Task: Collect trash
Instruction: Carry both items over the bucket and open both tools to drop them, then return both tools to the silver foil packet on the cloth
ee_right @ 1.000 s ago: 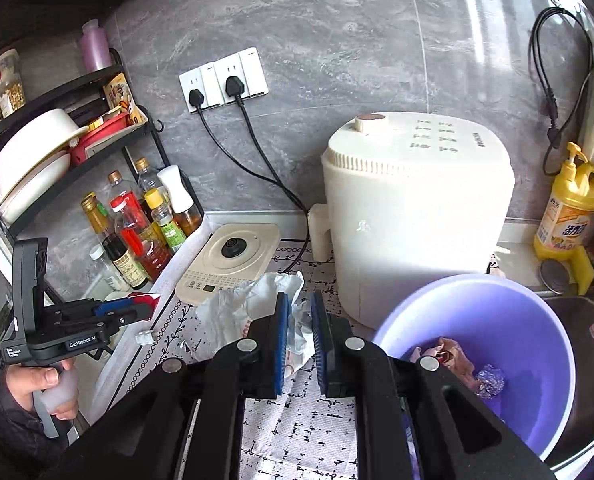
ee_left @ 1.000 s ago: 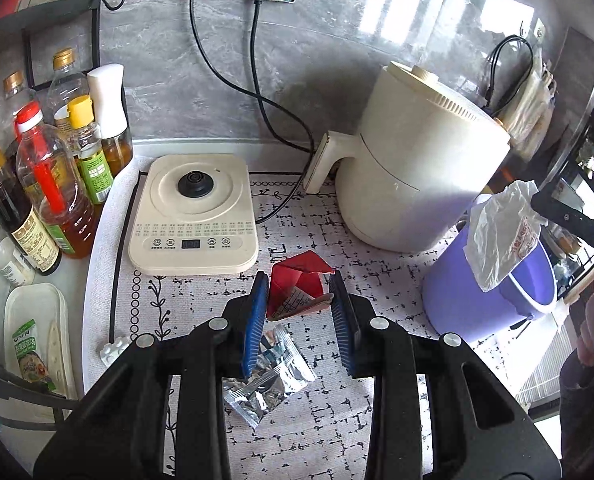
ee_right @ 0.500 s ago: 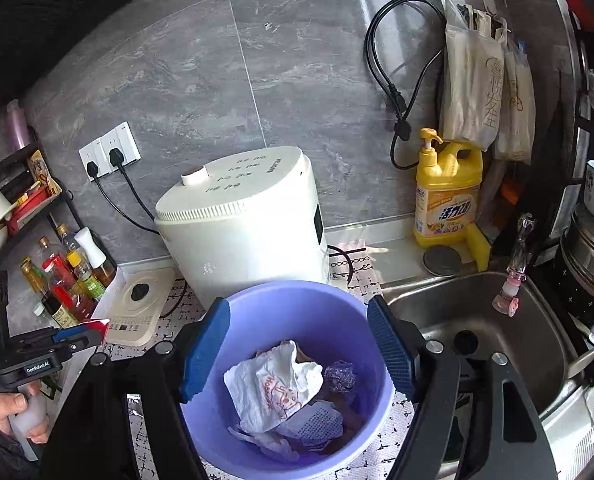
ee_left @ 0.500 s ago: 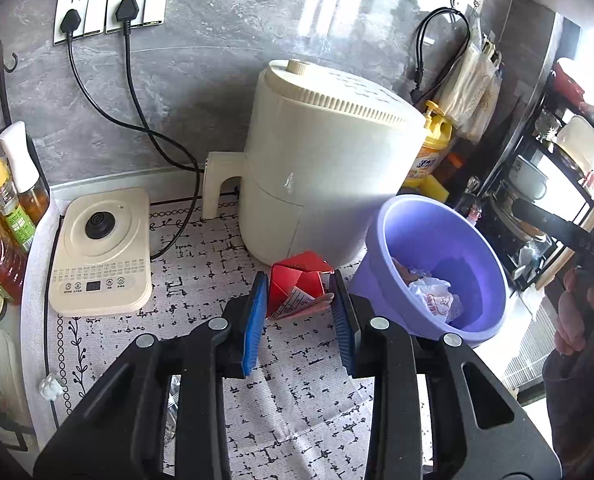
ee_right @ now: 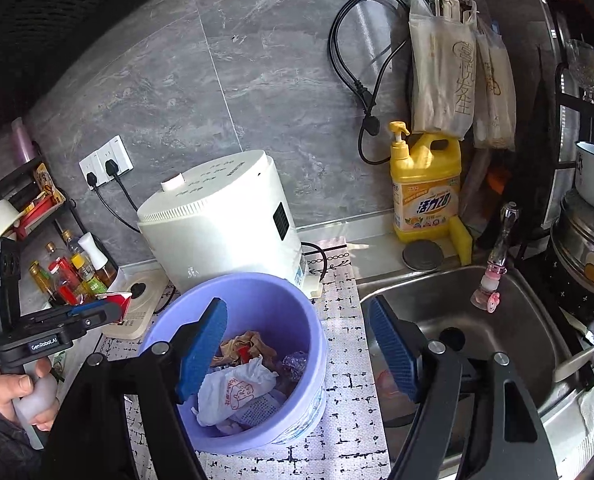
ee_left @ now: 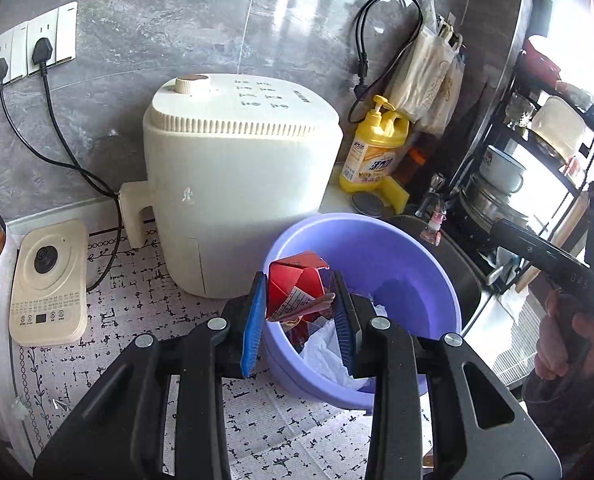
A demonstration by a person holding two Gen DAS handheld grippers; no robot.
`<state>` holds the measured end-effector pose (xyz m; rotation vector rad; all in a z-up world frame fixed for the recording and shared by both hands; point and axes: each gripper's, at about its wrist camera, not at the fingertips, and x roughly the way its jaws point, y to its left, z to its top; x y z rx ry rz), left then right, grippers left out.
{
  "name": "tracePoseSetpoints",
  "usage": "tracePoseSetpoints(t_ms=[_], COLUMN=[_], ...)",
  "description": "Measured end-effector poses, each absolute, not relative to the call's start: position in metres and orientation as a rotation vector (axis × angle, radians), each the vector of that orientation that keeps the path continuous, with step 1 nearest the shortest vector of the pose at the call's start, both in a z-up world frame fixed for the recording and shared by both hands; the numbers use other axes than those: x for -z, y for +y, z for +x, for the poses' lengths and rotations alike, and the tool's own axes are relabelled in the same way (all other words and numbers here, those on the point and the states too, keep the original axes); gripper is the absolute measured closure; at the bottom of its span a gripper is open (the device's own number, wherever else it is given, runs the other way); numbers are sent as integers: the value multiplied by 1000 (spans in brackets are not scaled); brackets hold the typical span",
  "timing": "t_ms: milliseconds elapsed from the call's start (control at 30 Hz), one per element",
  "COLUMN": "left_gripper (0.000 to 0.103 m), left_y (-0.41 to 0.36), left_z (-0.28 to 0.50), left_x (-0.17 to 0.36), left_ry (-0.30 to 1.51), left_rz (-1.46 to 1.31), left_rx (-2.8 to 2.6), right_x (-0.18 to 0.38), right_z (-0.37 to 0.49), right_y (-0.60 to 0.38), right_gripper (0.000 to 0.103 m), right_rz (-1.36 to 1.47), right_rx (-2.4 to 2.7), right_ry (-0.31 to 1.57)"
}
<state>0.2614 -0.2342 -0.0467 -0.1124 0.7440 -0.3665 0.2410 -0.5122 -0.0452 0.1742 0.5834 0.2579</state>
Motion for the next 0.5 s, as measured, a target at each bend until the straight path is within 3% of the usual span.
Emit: tracePoseSetpoints(t_ms=[67, 133, 200, 267, 500], left_gripper=[68, 53, 20, 11, 6], left_y=[-245, -252, -255, -252, -204], left_z=[266, 268, 264, 260, 245], left_x=[44, 40, 35, 32, 37], left_ry=[746, 743, 720, 707, 728], left_rz=[-106, -111, -114, -116, -151], left_rx=[379, 404, 406, 391, 214], right_x=[45, 46, 48, 49, 49], right_z=[240, 240, 240, 242, 249], right_y=[-519, -525, -530, -531, -507], right_gripper=[30, 30, 30, 30, 20], right_rz=[182, 195, 204, 216, 217], right_rx=[-254, -251, -253, -267, -354], right_ry=[581, 581, 584, 590, 590])
